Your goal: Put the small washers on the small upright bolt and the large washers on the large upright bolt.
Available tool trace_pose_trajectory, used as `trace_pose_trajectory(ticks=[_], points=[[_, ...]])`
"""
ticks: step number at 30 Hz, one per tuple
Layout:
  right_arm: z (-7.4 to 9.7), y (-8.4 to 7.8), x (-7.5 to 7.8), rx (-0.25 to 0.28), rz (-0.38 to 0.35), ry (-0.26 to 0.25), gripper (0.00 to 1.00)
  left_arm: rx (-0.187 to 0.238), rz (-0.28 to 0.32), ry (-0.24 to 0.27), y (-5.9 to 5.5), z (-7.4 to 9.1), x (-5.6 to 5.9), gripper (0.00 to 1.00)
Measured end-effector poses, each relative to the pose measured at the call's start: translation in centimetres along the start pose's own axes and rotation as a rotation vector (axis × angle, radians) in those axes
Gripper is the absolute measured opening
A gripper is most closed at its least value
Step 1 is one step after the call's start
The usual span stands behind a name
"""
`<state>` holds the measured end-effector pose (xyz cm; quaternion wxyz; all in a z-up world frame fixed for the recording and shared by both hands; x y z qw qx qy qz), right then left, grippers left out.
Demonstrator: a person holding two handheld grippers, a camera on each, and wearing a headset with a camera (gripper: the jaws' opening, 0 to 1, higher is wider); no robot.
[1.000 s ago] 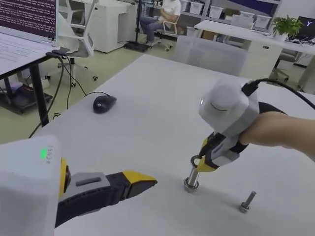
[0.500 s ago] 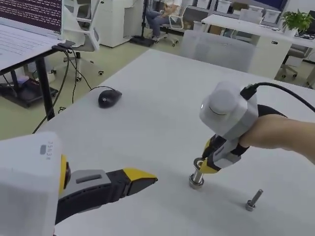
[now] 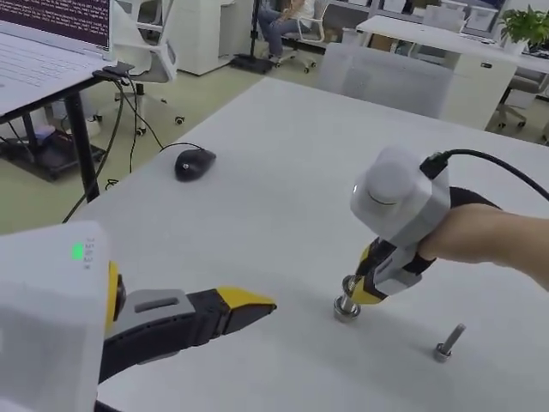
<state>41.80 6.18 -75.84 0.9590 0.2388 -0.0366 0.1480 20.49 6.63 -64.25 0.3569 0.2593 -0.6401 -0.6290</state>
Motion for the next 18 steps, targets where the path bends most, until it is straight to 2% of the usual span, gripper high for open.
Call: trace_pose_trajectory(ticks=[6,18], points=[[-0.8,-0.7,0.0,-0.016,-0.009,0.006,0.22,-0.002,0.004,0.004,-0.1,0.0,-0.1,0.66],[-2.0,-1.3,-0.3,-0.035,0.026,0.010,0.23,-0.010,0.012,0.008,-0.5,-0.1,-0.3,0.66]])
Point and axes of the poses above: the centre of the closed fingertips' face, and the gripper's own axes: z roughly backward along the fingers, x roughly to its right, y roughly out of its top, the point moved 2 cm from there along z, roughly backward along the fingers, and after that the axes turned 11 degrees about x, right-handed, at the moved point
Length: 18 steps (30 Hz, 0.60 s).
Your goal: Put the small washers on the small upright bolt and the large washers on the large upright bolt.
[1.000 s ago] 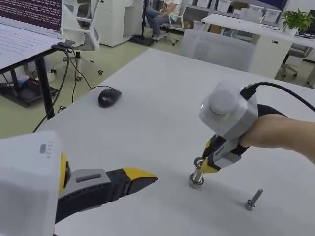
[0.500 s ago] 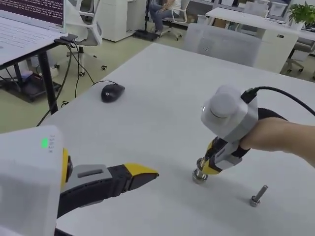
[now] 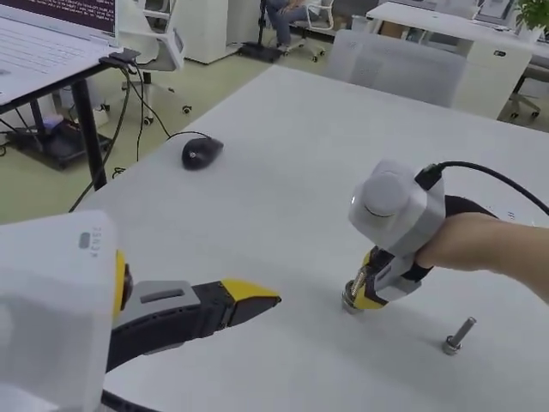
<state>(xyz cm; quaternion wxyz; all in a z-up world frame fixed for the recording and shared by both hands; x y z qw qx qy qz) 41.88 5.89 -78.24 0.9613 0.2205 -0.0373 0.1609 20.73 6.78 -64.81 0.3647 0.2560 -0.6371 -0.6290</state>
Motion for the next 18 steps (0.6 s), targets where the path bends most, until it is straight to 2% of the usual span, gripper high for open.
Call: trace_pose_trajectory(ticks=[10,18], points=[[-0.45,-0.10,-0.13,0.038,0.018,-0.012,0.25,0.000,-0.001,-0.001,-0.06,0.03,0.06,0.66],[0.50,-0.03,-0.38,0.077,-0.005,-0.031,0.27,0.002,-0.004,0.001,-0.04,0.18,0.14,0.66]])
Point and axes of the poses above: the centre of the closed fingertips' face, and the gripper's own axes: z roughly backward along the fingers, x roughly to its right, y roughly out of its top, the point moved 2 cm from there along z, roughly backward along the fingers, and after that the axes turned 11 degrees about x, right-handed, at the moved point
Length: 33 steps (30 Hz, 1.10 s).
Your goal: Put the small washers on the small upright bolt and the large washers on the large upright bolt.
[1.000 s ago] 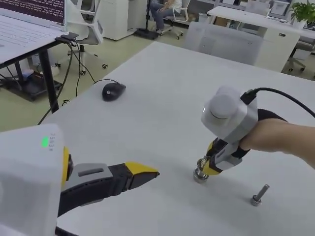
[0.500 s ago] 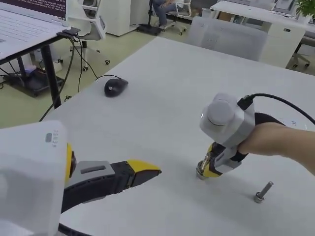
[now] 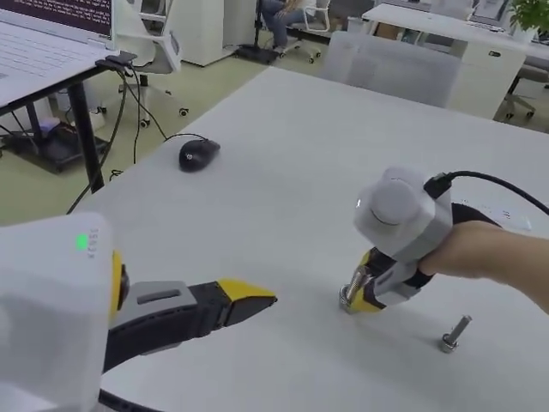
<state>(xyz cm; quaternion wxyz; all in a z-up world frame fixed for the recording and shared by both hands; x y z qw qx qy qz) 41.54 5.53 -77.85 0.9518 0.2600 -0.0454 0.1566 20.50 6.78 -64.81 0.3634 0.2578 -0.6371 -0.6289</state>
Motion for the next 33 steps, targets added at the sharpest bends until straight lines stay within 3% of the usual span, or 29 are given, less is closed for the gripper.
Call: trace_pose_trajectory(ticks=[8,13,19,21,27,32,33], points=[[2.9,0.3,-0.6,0.087,-0.054,-0.070,0.28,0.016,-0.004,-0.002,0.3,0.1,0.0,0.67],[5.5,1.9,-1.4,0.220,-0.088,-0.136,0.28,0.026,-0.018,-0.011,0.7,0.0,0.2,0.67],[9.4,3.9,-5.1,0.444,-0.026,-0.171,0.28,0.043,-0.036,-0.038,1.2,0.1,0.6,0.67],[10.5,3.4,-6.3,0.454,-0.057,-0.193,0.28,0.051,-0.035,-0.053,1.4,0.1,0.8,0.67],[13.5,3.4,-10.4,0.645,-0.144,-0.211,0.34,0.050,-0.043,-0.098,1.6,-0.4,1.4,0.67],[15.0,2.4,-12.7,0.754,-0.233,-0.245,0.39,0.039,-0.048,-0.133,1.6,-0.7,1.9,0.67],[15.1,2.0,-13.1,0.756,-0.234,-0.249,0.39,0.036,-0.050,-0.138,1.5,-0.8,2.0,0.67]])
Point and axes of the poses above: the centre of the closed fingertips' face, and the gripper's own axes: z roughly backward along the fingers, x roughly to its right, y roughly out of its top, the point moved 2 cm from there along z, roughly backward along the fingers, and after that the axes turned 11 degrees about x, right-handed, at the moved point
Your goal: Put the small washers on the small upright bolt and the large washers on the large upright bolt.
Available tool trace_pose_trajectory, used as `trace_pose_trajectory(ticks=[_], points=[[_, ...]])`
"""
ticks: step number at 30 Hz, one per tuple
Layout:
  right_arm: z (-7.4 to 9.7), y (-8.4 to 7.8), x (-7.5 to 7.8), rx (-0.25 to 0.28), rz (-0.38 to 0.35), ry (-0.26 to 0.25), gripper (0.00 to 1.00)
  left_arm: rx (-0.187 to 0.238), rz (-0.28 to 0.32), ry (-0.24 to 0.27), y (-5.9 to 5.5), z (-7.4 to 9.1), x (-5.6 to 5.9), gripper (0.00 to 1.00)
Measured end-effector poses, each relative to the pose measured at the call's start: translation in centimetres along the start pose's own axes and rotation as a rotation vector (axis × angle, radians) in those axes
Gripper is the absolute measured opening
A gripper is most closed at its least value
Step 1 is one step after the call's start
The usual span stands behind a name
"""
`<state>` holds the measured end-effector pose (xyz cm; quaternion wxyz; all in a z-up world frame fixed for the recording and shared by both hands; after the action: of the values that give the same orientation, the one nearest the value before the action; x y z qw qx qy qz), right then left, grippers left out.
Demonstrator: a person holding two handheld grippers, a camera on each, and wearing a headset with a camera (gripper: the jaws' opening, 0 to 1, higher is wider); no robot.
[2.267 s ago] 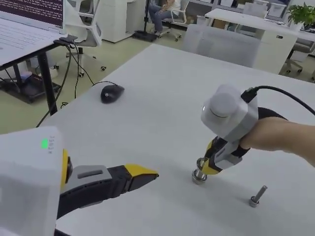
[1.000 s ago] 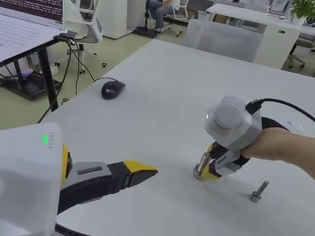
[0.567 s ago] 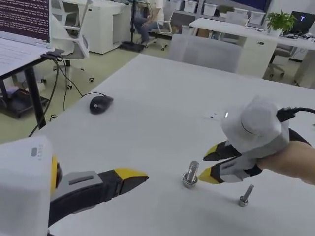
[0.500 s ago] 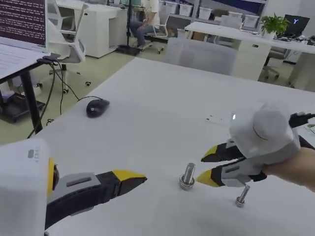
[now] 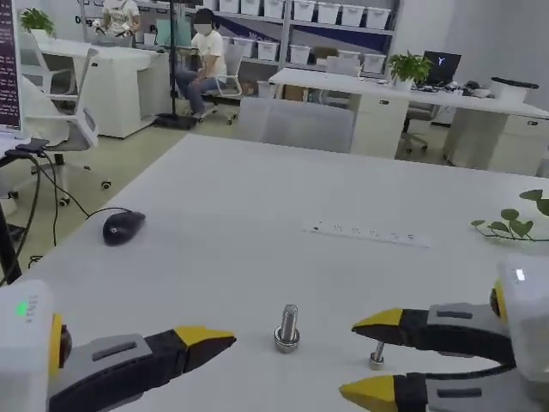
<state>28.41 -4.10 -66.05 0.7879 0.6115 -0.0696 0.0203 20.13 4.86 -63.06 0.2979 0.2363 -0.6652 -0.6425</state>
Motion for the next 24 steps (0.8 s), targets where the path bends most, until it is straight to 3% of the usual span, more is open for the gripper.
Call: trace_pose_trajectory(ticks=[6,9,11,13,15,19,24], points=[[2.6,-1.4,-0.8,0.053,-0.079,-0.072,0.45,0.005,0.008,-0.018,0.0,0.0,0.2,0.67],[4.5,-2.3,-1.2,0.068,-0.110,-0.135,0.47,-0.004,0.014,-0.015,-0.1,0.2,0.1,0.68],[5.3,-2.4,-1.6,0.083,-0.131,-0.156,0.48,-0.012,0.009,-0.014,-0.1,0.4,0.2,0.68],[6.1,-1.8,-1.6,0.138,-0.157,-0.202,0.50,-0.006,0.006,-0.009,0.1,0.4,0.1,0.68],[6.8,-2.1,-1.8,0.133,-0.145,-0.227,0.52,0.004,0.012,-0.003,0.3,0.6,0.2,0.68],[7.5,-2.5,-2.2,0.144,-0.182,-0.243,0.53,0.001,0.016,0.003,0.2,0.9,0.3,0.68],[8.2,-2.6,-2.5,0.160,-0.208,-0.228,0.58,-0.029,0.019,0.017,-0.5,1.2,0.3,0.70]])
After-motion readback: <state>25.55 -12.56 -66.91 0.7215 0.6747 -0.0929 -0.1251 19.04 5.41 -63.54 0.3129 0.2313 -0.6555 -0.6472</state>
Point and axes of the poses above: the centre of the closed fingertips' face, and the gripper's own axes: z roughly backward along the fingers, x roughly to its right, y roughly out of its top, the point moved 2 cm from there along z, roughly backward along the fingers, and after that the axes turned 11 degrees about x, right-handed, at the moved point
